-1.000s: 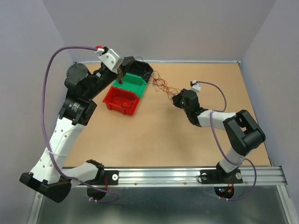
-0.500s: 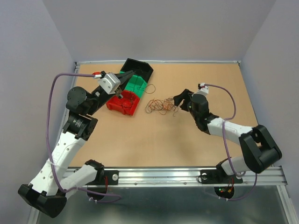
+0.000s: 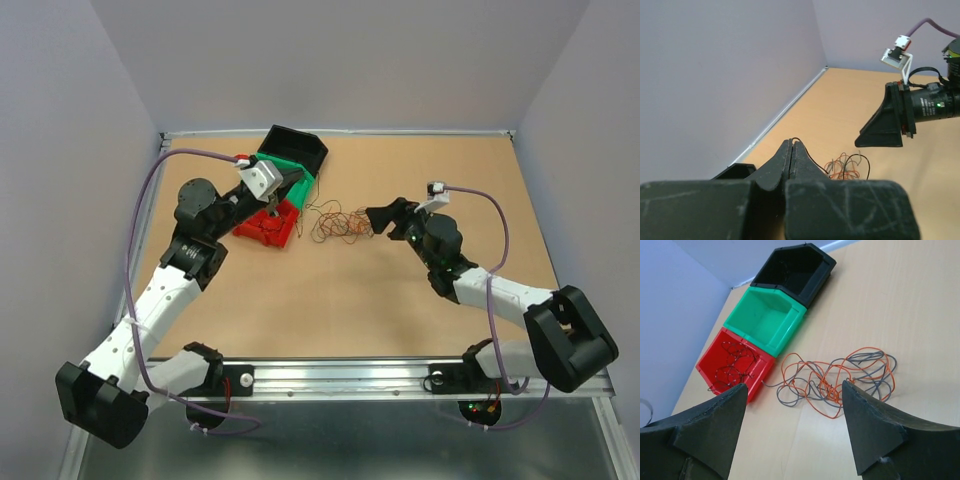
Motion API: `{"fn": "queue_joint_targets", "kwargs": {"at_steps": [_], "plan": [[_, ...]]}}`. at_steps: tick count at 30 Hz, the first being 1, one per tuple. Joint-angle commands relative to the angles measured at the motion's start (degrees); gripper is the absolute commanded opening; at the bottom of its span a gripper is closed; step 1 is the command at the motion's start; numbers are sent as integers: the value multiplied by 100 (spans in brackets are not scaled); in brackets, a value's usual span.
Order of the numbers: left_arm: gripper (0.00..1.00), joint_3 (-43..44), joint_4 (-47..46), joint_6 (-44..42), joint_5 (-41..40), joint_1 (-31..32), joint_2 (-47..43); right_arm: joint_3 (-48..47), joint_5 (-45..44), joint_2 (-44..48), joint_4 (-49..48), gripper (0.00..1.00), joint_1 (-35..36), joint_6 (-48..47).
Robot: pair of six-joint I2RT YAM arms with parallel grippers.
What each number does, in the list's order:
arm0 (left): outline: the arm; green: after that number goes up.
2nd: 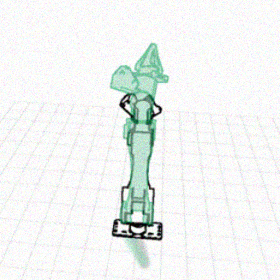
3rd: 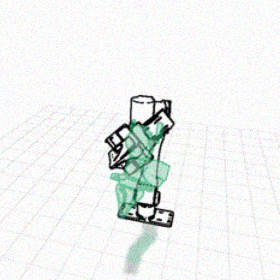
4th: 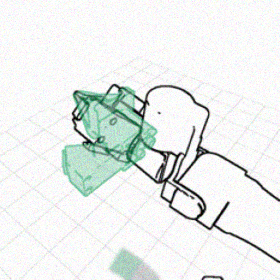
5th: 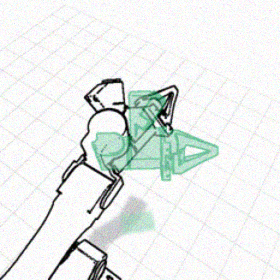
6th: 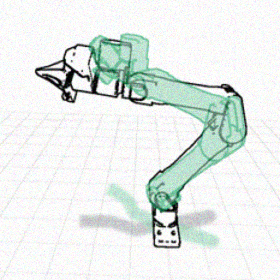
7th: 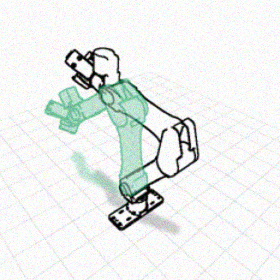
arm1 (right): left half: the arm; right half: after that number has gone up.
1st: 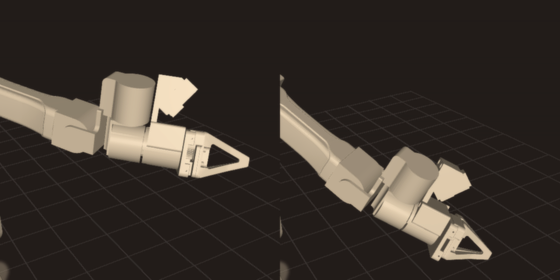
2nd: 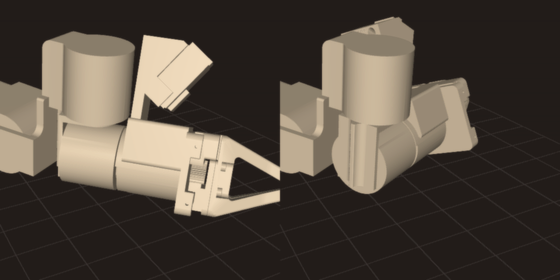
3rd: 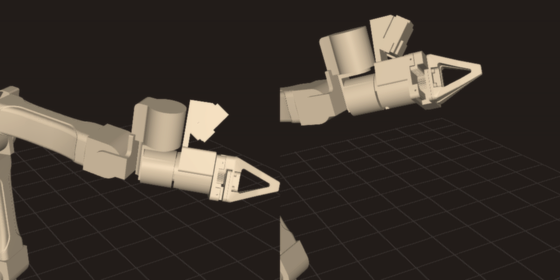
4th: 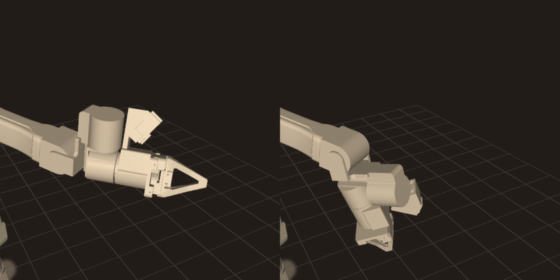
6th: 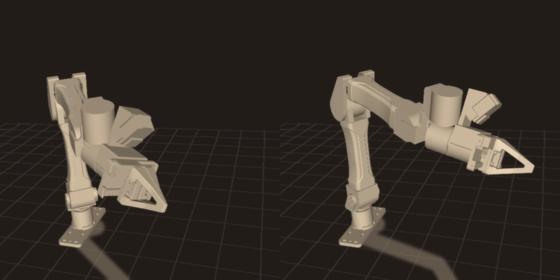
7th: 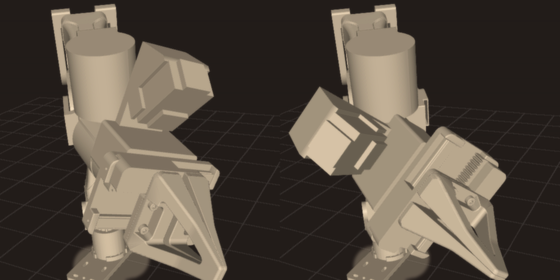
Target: Untangle the cables
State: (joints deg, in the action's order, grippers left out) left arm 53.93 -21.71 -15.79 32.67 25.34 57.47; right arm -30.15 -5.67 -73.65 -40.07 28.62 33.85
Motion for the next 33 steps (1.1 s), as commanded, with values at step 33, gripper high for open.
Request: {"fn": "queue_joint_targets", "kwargs": {"at_steps": [33], "plan": [[0,-1201,-439,-723,-2449,-1743,1477,-79,347,-132,-352,81,47,201]]}}
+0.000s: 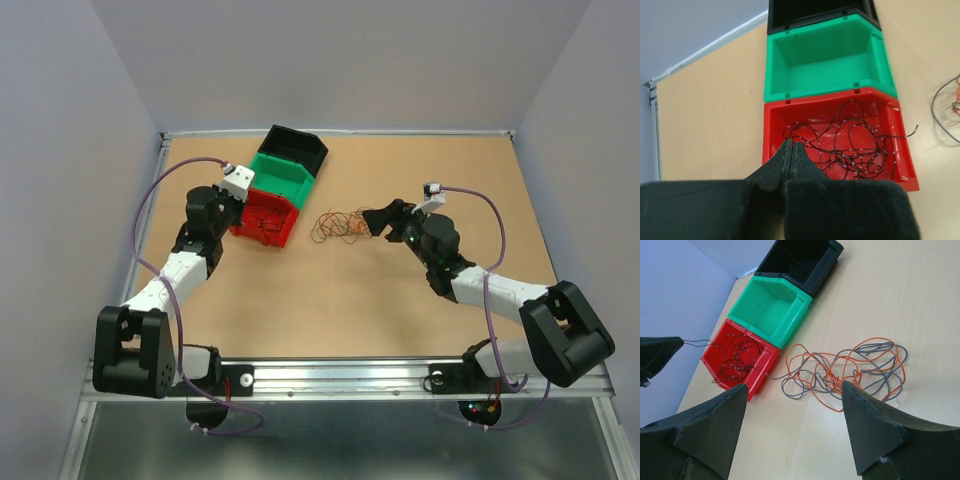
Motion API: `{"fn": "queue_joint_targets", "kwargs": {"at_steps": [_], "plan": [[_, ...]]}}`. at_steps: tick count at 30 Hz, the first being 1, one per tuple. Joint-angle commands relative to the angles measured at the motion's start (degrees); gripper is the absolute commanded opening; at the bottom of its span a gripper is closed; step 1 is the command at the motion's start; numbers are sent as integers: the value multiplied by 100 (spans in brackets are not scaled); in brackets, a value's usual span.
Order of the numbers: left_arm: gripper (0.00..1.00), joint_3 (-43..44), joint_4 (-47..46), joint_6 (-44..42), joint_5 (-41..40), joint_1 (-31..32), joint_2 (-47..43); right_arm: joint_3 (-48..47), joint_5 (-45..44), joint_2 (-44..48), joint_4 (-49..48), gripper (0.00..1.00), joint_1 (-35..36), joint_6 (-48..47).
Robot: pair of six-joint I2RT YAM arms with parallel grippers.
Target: Untangle the cables
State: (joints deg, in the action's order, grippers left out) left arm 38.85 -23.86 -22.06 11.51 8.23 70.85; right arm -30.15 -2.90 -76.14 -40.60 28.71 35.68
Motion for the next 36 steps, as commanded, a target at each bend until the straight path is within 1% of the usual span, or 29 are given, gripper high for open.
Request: {"fn": "queue_joint_targets", "kwargs": {"at_steps": [1,6,8,10,11,13,14,17,18,19,20,23,26,28,30,32,33,35,36], "plan": [[0,333,-155,-166,-325,-32,192,-79,70,117,-299,81,47,18],[0,588,126,-342,-70,-14,657,-105,149,55,-300,81,47,62],[0,842,425,-377,0,3,894,-122,175,3,-299,81,56,79],[4,1053,757,-395,-26,47,1316,-166,184,-68,-282,81,47,97],[10,1272,873,-421,-61,82,1613,-193,193,-120,-230,81,47,97],[22,1449,1110,-430,-131,109,1853,-237,175,-155,-142,81,47,106],[30,1519,1129,-430,-157,109,1967,-289,167,-173,-37,81,47,106],[40,1441,1068,-421,-79,109,1854,-351,61,-191,96,81,47,97],[46,1398,1033,-413,-18,109,1680,-429,-17,-200,244,80,47,97],[48,1293,954,-413,9,109,1573,-474,-62,-234,332,80,47,97],[53,1248,918,-413,53,109,1363,-518,-105,-270,542,79,47,88],[60,1116,909,-386,255,117,949,-869,-360,-507,1104,77,56,106],[68,1002,927,-395,501,152,476,-1124,-563,-761,1440,76,47,167],[71,975,927,-430,694,231,255,-1247,-624,-884,1519,74,47,211],[75,1063,935,-448,765,582,52,-1326,-668,-1060,1634,72,47,211],[76,1255,1102,-526,599,1020,69,-1423,-712,-1166,1713,70,47,211],[77,1552,1198,-657,381,1571,235,-1441,-747,-1236,1731,70,47,211],[77,1931,1541,-790,431,1988,507,-1476,-809,-1403,1740,70,47,237],[77,2360,1629,-852,553,2111,892,-1520,-853,-1447,1792,70,47,255]]}}
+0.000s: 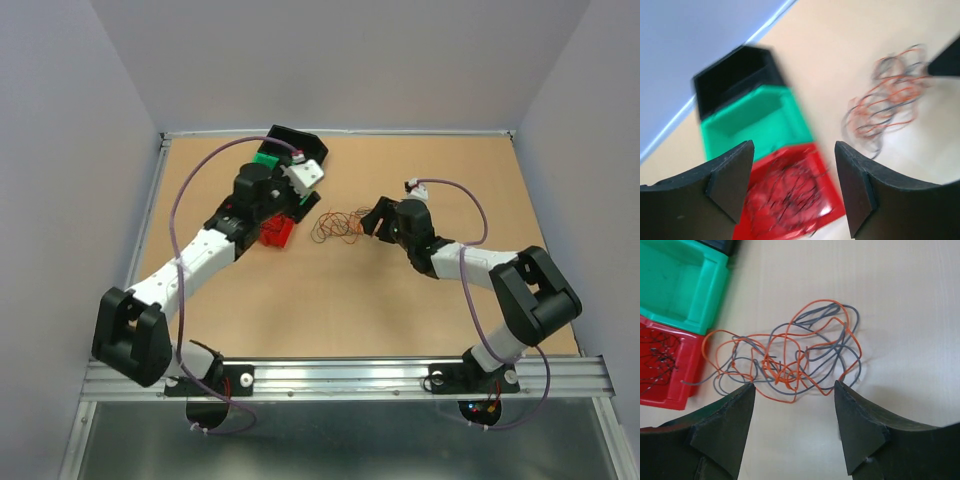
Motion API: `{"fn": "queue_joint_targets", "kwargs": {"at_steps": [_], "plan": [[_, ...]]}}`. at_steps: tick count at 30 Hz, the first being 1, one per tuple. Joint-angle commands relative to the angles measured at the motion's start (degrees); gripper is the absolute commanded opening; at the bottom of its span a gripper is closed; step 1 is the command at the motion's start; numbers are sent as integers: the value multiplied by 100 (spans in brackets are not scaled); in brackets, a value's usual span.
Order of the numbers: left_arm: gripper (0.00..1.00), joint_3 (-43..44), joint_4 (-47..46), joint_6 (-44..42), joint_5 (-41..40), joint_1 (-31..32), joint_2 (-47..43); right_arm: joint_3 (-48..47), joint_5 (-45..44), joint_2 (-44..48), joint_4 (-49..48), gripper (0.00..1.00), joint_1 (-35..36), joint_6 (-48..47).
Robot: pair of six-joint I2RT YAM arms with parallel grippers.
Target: Untangle the cables
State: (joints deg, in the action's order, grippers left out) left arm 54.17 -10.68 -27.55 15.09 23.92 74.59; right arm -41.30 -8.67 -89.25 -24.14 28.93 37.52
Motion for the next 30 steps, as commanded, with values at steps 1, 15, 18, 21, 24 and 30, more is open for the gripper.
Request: {"fn": "queue_joint_targets", "kwargs": {"at_steps": [1,15,18,21,24,30], "plan": [[76,1058,408,-260,335,726,722,-431,-311,-197,173,70,25,63],[71,1869,259,531,125,948,2895,-309,-645,-128,103,70,34,318],[69,1807,277,523,126,956,2903,-247,-671,-40,59,70,34,309],[64,1869,373,540,-111,956,3017,-230,-680,-31,41,70,34,300],[52,1939,452,505,-287,956,3167,-230,-636,-31,6,70,34,300],[20,2097,602,496,-366,956,3361,-194,-592,31,-38,70,34,291]]}}
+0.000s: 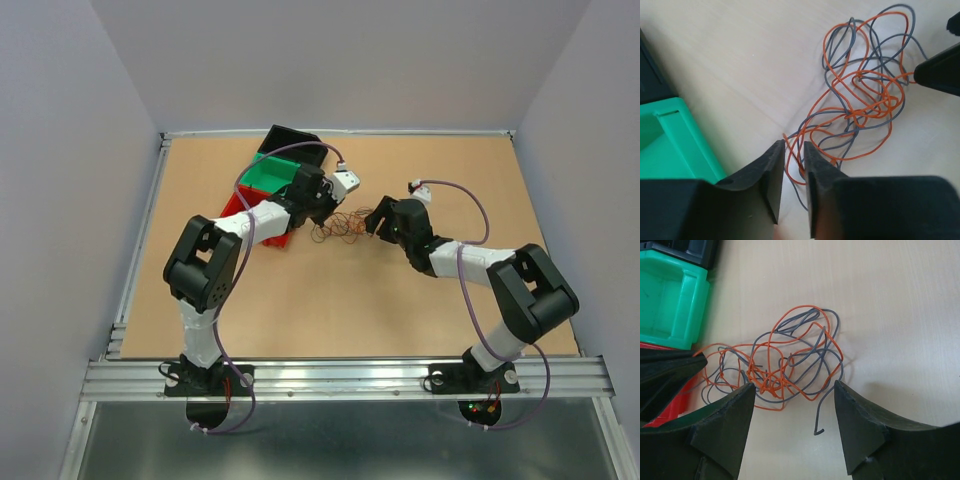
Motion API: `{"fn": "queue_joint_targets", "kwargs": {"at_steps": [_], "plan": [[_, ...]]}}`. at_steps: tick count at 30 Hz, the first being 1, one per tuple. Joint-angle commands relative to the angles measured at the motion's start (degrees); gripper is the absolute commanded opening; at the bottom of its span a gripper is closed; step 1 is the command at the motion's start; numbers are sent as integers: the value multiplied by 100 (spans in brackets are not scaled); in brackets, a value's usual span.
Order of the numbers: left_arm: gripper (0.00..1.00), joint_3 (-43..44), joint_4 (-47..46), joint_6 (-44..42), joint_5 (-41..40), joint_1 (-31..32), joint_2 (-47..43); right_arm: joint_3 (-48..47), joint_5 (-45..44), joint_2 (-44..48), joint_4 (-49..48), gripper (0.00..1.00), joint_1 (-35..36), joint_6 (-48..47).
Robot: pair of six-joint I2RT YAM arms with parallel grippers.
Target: Untangle the cables
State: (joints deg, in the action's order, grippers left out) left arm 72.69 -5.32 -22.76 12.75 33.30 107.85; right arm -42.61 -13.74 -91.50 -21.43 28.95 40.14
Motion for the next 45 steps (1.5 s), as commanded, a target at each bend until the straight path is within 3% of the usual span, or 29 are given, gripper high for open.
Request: {"fn": "queue_joint_targets", "kwargs": {"at_steps": [1,3,7,11,17,27,38,45], "plan": [[12,237,66,-17,-141,10,34,-37,-77,265,-326,70,32,20],[0,229,49,-35,-159,19,-27,-2,-50,308,-353,70,32,3],[0,18,-127,-35,-28,10,-317,51,151,326,-546,70,32,-94],[0,-228,-233,-97,516,1,-739,209,923,352,-1082,72,41,-489],[0,-404,-14,-158,1352,-8,-1450,297,952,563,-1416,76,172,-1007],[0,-738,93,-325,2362,-8,-2321,482,1567,520,-2084,70,225,-1228],[0,-914,49,-492,2592,-8,-3138,236,1637,177,-2058,66,489,-1465],[0,-318,119,-273,2566,1,-3656,-37,1550,-306,-1988,63,700,-1536]]}}
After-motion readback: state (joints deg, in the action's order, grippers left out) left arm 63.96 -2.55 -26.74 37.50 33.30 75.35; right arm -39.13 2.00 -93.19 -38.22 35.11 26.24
